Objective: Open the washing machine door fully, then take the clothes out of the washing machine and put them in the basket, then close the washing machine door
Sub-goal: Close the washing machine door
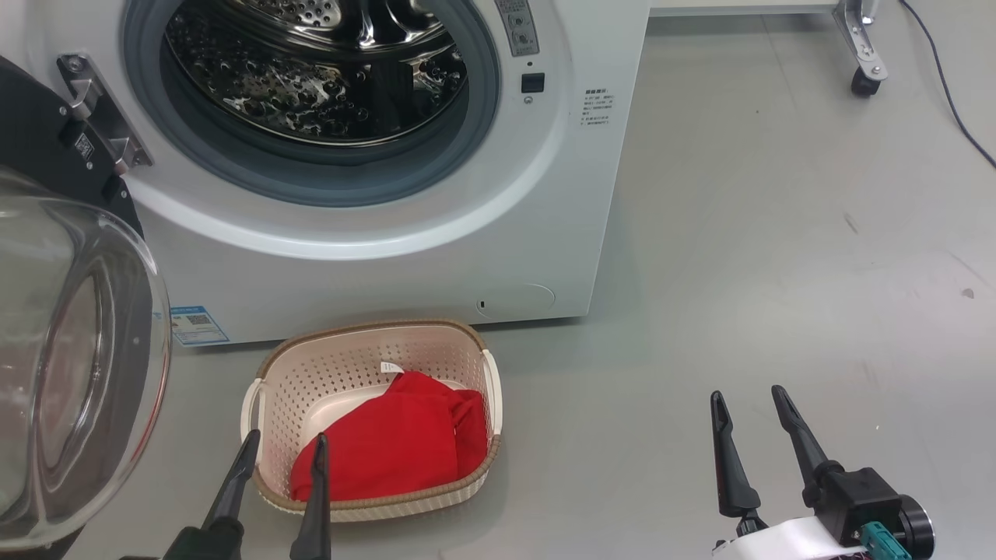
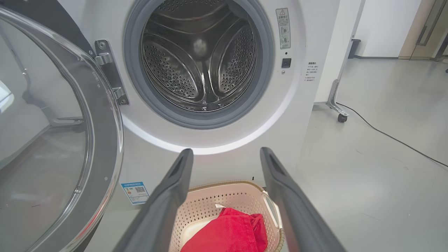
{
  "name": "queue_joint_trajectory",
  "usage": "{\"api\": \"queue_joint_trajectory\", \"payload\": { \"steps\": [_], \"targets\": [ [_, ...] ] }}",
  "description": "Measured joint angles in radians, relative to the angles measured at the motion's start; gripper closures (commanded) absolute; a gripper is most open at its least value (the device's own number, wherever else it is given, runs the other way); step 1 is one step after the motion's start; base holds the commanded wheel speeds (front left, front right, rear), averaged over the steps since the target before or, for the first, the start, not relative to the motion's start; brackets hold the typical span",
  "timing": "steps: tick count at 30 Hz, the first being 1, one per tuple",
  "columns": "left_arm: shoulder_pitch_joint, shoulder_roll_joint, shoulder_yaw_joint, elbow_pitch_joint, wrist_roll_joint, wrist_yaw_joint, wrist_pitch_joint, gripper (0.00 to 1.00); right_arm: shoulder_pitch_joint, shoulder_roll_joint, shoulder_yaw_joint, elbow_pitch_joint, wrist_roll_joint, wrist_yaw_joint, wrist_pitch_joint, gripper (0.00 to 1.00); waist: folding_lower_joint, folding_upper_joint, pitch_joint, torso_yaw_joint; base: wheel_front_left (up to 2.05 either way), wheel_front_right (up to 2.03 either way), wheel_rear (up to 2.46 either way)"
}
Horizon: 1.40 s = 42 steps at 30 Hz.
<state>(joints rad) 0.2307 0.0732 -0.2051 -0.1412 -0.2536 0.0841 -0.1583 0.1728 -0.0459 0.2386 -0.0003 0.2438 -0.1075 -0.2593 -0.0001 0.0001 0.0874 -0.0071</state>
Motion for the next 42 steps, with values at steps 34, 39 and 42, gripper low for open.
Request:
{"api": "queue_joint_trajectory", "payload": {
  "steps": [34, 39, 42],
  "targets": [
    [0.000, 0.004, -0.017, -0.011, 0.000, 0.000, 0.017, 0.00, 0.002, 0.002, -0.005, 0.007, 0.000, 0.000, 0.000, 0.00, 0.0001, 0.0000, -0.029, 0.008, -0.49, 0.49, 0.00],
    [0.001, 0.004, -0.022, -0.012, 0.000, 0.000, 0.022, 0.00, 0.012, 0.002, -0.010, 0.007, 0.000, -0.001, 0.000, 0.00, 0.0000, 0.0000, -0.035, 0.018, 0.00, 0.00, 0.00],
    [0.001, 0.004, -0.023, -0.012, 0.000, 0.000, 0.022, 0.00, 0.019, 0.002, -0.012, 0.006, 0.000, -0.001, 0.000, 0.00, 0.0001, 0.0000, -0.035, 0.025, 0.00, 0.00, 0.00]
  ]
}}
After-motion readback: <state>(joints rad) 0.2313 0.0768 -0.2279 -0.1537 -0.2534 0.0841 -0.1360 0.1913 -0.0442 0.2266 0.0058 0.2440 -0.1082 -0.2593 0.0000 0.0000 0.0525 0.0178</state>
